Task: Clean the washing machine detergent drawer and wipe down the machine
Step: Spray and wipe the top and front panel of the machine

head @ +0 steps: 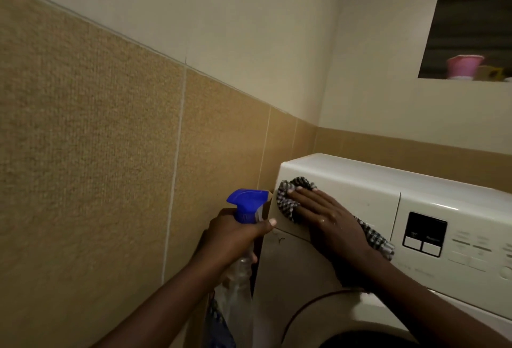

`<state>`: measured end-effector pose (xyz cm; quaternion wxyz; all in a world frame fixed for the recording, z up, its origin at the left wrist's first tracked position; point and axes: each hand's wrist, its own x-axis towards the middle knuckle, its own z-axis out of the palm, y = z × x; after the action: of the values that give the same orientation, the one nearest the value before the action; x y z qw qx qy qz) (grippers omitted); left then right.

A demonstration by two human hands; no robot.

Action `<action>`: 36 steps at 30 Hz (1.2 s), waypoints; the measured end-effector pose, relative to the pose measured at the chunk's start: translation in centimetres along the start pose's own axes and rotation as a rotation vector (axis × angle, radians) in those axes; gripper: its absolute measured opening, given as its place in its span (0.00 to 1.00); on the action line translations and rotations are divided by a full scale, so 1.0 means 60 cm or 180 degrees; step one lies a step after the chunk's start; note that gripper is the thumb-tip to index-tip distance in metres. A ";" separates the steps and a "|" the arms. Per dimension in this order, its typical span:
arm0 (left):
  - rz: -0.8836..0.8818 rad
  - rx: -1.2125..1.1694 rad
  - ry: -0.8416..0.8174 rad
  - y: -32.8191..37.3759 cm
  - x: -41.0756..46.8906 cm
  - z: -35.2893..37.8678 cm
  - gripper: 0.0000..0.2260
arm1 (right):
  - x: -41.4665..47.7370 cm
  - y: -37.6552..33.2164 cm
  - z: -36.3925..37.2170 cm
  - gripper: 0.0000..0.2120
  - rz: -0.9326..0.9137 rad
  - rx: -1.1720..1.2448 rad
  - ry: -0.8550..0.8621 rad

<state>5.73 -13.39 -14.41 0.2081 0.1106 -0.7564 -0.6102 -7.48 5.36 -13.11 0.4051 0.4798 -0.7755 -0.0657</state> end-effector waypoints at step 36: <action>0.0018 -0.0019 -0.0548 -0.031 0.017 0.034 0.17 | -0.174 -0.005 -0.036 0.21 0.1151 -0.0081 0.0906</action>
<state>3.73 -12.44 -16.36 0.1444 0.0550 -0.7700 -0.6191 -3.56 14.16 -17.73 0.5216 0.3323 -0.7830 0.0666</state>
